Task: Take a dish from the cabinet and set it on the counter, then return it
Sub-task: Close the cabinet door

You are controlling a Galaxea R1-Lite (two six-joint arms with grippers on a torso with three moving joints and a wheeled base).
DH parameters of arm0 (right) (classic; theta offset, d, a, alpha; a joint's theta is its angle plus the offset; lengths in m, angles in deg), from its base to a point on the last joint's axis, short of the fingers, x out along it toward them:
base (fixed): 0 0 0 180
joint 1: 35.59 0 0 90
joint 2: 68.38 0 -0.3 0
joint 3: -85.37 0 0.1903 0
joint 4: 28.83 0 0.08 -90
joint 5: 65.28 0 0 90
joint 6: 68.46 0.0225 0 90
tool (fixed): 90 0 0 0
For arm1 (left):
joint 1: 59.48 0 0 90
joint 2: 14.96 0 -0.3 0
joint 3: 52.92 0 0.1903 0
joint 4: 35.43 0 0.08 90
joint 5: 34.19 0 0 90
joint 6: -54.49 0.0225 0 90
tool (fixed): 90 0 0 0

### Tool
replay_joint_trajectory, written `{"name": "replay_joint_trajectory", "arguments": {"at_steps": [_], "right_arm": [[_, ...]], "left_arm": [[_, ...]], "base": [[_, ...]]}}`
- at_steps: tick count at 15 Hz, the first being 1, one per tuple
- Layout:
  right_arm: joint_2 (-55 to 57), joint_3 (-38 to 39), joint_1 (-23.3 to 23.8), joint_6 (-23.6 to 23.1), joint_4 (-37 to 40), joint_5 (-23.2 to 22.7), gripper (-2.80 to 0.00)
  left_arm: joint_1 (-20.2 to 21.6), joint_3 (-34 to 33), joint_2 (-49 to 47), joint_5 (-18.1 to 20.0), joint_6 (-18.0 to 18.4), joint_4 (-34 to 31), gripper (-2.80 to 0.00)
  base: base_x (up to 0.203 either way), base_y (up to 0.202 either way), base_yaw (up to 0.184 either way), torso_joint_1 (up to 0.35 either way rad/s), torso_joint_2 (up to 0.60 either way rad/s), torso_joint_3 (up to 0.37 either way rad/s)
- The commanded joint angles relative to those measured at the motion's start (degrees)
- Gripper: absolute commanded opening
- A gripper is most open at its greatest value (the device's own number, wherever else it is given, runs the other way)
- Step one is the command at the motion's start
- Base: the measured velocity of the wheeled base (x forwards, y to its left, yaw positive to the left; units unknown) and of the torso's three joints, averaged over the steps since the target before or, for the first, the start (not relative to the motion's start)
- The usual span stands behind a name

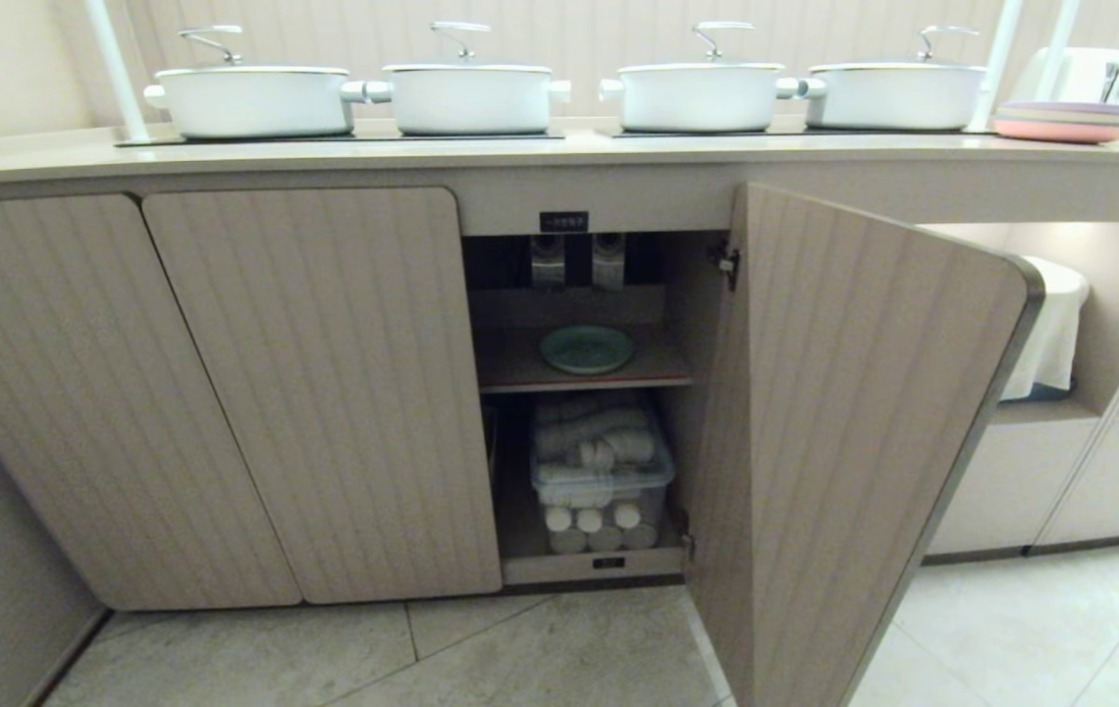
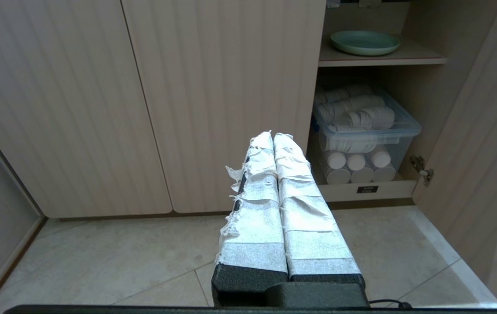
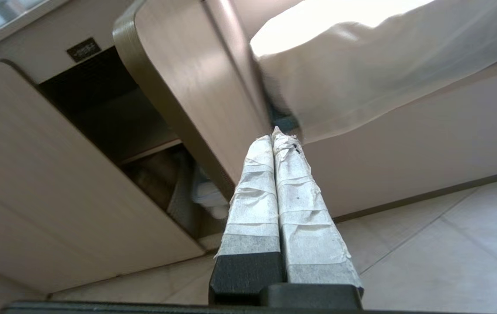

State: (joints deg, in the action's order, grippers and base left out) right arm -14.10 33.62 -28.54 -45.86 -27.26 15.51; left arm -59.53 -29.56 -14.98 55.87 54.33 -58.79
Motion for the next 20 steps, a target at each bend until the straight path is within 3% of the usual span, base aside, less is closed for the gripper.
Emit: {"name": "replay_joint_trajectory", "arguments": {"at_steps": [1, 7, 10, 15, 20], "right_arm": [[2.00, -0.43, -0.01, 0.24, -0.26, -0.74, -2.80], [6.07, -0.53, 0.07, 5.03, -0.64, -3.49, -2.80], [7.94, -0.80, 0.07, 5.17, -0.74, -6.30, -2.80], [13.33, -3.95, 0.16, 6.45, -1.01, -6.54, -2.80], [16.00, -4.05, 1.20, 6.75, -3.61, -14.42, -2.80]], "left_arm": [[0.05, 0.00, 0.02, 0.03, -0.02, 0.00, -2.80], [0.00, 0.00, 0.02, -0.01, -0.02, 0.00, -2.80], [-0.01, 0.00, 0.02, -0.02, -0.02, 0.00, -2.80], [-0.03, 0.00, 0.02, -0.02, -0.02, 0.00, -2.80], [0.01, 0.00, 0.02, 0.03, -0.02, 0.00, -2.80]], "base": [[0.000, 0.000, 0.000, 0.000, 0.00, 0.000], [0.000, 0.000, 0.000, 0.000, 0.00, 0.000], [0.000, 0.000, 0.000, 0.000, 0.00, 0.000], [0.000, 0.000, 0.000, 0.000, 0.00, 0.000], [0.000, 0.000, 0.000, 0.000, 0.00, 0.000]]}}
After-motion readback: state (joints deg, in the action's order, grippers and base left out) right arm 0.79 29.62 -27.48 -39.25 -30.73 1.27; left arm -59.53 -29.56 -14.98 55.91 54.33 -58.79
